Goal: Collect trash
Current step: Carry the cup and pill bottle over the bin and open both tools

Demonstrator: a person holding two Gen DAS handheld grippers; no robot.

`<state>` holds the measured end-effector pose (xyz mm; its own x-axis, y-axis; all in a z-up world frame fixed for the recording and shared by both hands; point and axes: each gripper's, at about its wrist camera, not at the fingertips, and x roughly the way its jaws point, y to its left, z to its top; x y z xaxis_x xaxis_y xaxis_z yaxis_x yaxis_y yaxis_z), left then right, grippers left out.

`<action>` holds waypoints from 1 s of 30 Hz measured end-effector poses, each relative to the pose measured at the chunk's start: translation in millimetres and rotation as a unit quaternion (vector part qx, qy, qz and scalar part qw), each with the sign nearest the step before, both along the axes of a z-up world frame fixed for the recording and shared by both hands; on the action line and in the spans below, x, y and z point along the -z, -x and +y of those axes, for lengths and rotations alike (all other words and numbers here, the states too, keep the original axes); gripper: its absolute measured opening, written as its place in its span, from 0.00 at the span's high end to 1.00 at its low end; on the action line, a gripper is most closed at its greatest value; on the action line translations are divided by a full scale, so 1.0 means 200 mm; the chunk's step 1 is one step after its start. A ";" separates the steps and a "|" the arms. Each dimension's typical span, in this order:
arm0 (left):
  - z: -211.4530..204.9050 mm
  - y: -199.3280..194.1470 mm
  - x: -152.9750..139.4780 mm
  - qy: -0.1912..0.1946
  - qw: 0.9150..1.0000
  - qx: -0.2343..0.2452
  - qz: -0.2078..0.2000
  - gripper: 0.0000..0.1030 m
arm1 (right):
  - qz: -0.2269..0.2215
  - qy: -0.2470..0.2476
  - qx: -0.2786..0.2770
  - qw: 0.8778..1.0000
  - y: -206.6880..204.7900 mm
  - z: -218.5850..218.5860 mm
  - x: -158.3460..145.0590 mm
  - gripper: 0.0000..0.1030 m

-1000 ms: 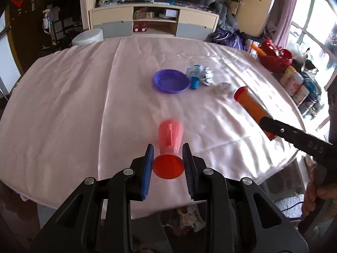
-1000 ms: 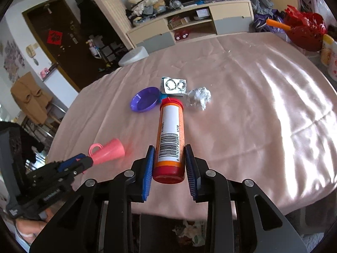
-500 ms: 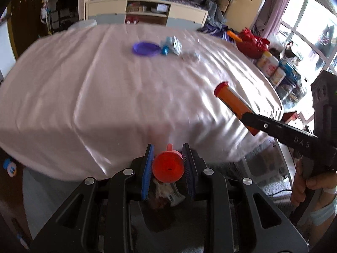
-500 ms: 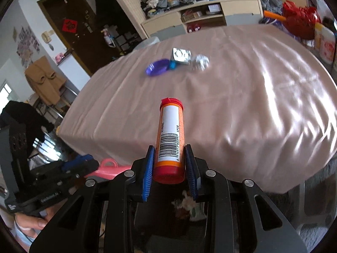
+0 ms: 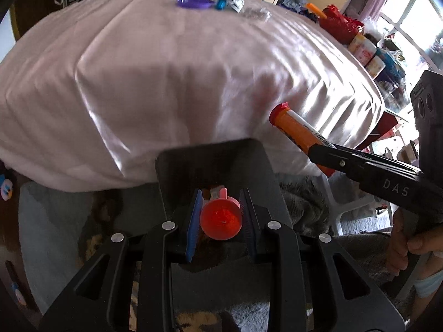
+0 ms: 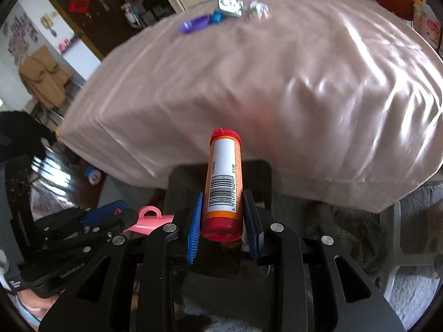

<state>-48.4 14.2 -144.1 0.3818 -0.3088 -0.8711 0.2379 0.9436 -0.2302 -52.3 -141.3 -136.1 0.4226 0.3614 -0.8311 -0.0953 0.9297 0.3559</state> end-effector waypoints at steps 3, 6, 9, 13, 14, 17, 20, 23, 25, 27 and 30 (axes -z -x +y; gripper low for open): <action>0.01 0.00 0.07 -0.003 1.000 -0.003 0.016 0.75 | 0.010 0.012 -0.003 1.000 0.00 0.02 0.04 0.71; 0.01 0.00 0.13 -0.009 0.999 -0.005 0.030 0.74 | 0.022 0.018 -0.008 1.000 -0.01 0.04 0.08 0.71; 0.02 0.00 0.17 -0.017 0.999 -0.005 0.038 0.74 | 0.032 0.018 -0.014 0.999 -0.03 0.06 0.10 0.71; 0.02 -0.02 0.18 -0.025 0.999 -0.007 0.044 0.74 | 0.039 0.003 -0.017 0.999 -0.04 0.06 0.11 0.69; 0.02 -0.02 0.19 -0.028 0.999 -0.008 0.045 0.73 | 0.040 0.002 -0.017 0.999 -0.04 0.07 0.12 0.69; 0.02 -0.02 0.19 -0.039 0.998 -0.010 0.043 0.57 | 0.037 0.007 -0.015 0.999 -0.05 0.07 0.11 0.57; 0.02 -0.01 0.19 -0.046 0.998 -0.012 0.038 0.47 | 0.032 0.020 -0.010 0.999 -0.04 0.06 0.10 0.51; 0.03 -0.01 0.18 -0.048 0.998 -0.016 0.036 0.36 | 0.026 0.041 -0.002 0.999 -0.04 0.05 0.09 0.36; 0.03 -0.01 0.17 -0.047 0.998 -0.018 0.033 0.28 | 0.023 0.048 0.003 0.999 -0.04 0.04 0.09 0.30; 0.03 0.00 0.15 -0.047 0.998 -0.016 0.032 0.19 | 0.021 0.049 0.009 0.999 -0.04 0.02 0.09 0.23; 0.01 0.01 0.13 -0.046 0.999 -0.007 0.027 0.15 | 0.020 0.051 0.017 0.998 -0.04 0.00 0.08 0.17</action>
